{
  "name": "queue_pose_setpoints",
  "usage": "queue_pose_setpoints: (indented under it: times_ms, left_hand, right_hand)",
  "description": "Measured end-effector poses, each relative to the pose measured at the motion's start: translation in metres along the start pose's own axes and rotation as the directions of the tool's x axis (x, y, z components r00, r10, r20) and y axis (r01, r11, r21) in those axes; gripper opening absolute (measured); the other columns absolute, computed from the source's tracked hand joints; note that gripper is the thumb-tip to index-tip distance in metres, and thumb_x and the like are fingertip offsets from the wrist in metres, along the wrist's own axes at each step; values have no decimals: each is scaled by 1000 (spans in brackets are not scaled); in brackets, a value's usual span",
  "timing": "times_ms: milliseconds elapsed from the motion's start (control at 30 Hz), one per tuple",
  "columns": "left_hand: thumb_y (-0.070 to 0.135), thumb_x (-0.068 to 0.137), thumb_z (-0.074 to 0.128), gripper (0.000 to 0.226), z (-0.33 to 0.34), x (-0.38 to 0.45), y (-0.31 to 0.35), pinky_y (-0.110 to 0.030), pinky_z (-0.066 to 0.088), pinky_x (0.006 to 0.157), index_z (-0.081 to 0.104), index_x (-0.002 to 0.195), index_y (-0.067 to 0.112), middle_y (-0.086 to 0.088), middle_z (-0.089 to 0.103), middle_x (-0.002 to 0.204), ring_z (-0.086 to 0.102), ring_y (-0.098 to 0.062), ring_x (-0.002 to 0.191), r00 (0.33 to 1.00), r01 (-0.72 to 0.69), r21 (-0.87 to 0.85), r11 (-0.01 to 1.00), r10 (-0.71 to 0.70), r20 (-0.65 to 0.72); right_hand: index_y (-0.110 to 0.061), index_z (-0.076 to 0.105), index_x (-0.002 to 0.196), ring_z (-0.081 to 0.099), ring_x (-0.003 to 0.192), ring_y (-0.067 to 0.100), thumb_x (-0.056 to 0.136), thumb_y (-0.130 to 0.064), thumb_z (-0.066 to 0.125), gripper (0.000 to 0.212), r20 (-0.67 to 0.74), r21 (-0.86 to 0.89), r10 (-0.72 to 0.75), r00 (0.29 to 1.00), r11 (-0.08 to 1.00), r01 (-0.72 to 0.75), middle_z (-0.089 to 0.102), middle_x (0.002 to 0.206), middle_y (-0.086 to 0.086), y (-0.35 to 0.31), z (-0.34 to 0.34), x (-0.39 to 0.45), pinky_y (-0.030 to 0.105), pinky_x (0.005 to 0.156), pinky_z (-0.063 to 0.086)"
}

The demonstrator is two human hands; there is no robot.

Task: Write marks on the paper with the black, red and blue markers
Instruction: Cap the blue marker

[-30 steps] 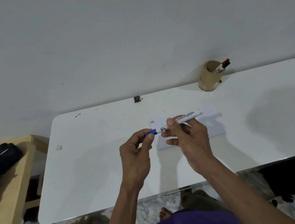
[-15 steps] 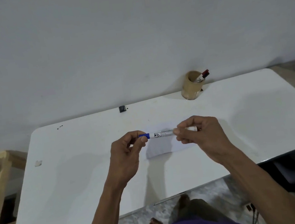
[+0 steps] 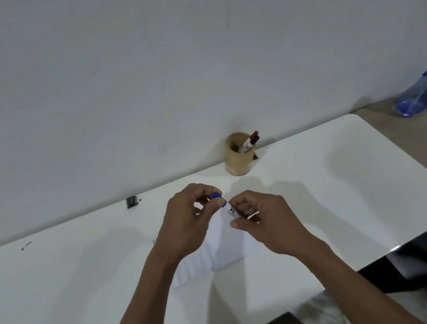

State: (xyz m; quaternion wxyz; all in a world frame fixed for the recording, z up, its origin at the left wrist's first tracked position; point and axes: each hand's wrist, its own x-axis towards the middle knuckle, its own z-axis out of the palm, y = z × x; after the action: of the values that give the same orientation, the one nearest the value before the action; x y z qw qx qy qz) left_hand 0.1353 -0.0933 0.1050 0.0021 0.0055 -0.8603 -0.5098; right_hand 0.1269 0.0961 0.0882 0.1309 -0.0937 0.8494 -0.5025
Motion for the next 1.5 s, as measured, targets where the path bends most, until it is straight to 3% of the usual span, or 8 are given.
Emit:
queue_pose_setpoints:
  times_ms: [200,333,467,567,700,767,933,1500]
  left_hand:
    - [30,85,75,40,39,58,7,-21,52,74,59,121,28,13,66,103,65,-3,90,972,164,-53,985,-171,-159]
    - [33,81,78,55,70,95,-4,-20,51,74,53,129,24,6,64,113,63,-6,96,946,230,-22,973,-228,-231]
    - [36,77,82,74,102,127,-14,-40,56,92,44,138,22,1,58,132,58,-10,106,932,278,0,961,-270,-241]
    - [39,74,84,80,118,140,-14,-46,54,97,40,141,26,9,55,134,56,-14,118,928,278,-37,960,-279,-246]
    - [32,73,85,78,124,150,-9,-42,55,92,30,109,74,53,45,102,53,-1,104,949,184,1,983,-178,-259]
    - [30,73,86,79,125,152,-10,-42,55,91,30,103,77,63,37,103,52,2,101,951,168,1,986,-162,-262]
    - [34,71,86,75,128,155,-20,-40,55,92,34,104,77,56,45,106,54,4,103,944,154,-35,987,-158,-289]
    - [34,74,85,66,135,153,-33,-34,55,97,44,122,52,45,52,115,54,14,111,936,114,-120,986,-147,-319]
  right_hand:
    - [-48,47,140,71,83,3,90,-5,74,71,-262,153,-87,961,980,131,67,97,-14,14,-53,54,11,69,54]
    - [-39,48,133,76,84,6,90,-9,76,60,-489,224,-85,868,950,219,74,99,-8,16,-80,103,13,74,55]
    - [-16,48,123,75,71,8,94,-17,73,39,-594,190,-98,798,947,258,78,87,5,15,-92,148,8,67,49]
    - [-17,47,115,70,69,-3,94,-19,73,33,-583,163,-126,803,950,268,78,84,5,24,-89,172,3,68,46]
    - [-23,47,109,74,74,4,93,-24,74,31,-539,135,-112,835,967,217,78,86,2,43,-77,185,12,67,55]
    - [-22,47,106,72,73,-2,93,-24,74,30,-527,128,-102,844,972,197,77,83,-2,51,-71,187,8,65,52]
    - [-8,61,99,65,68,-16,93,-29,74,26,-499,93,-58,865,988,121,70,76,-24,65,-62,194,-1,65,41]
    - [-15,67,97,73,85,5,88,-25,79,18,-481,163,31,876,985,54,73,87,-7,68,-56,191,15,74,58]
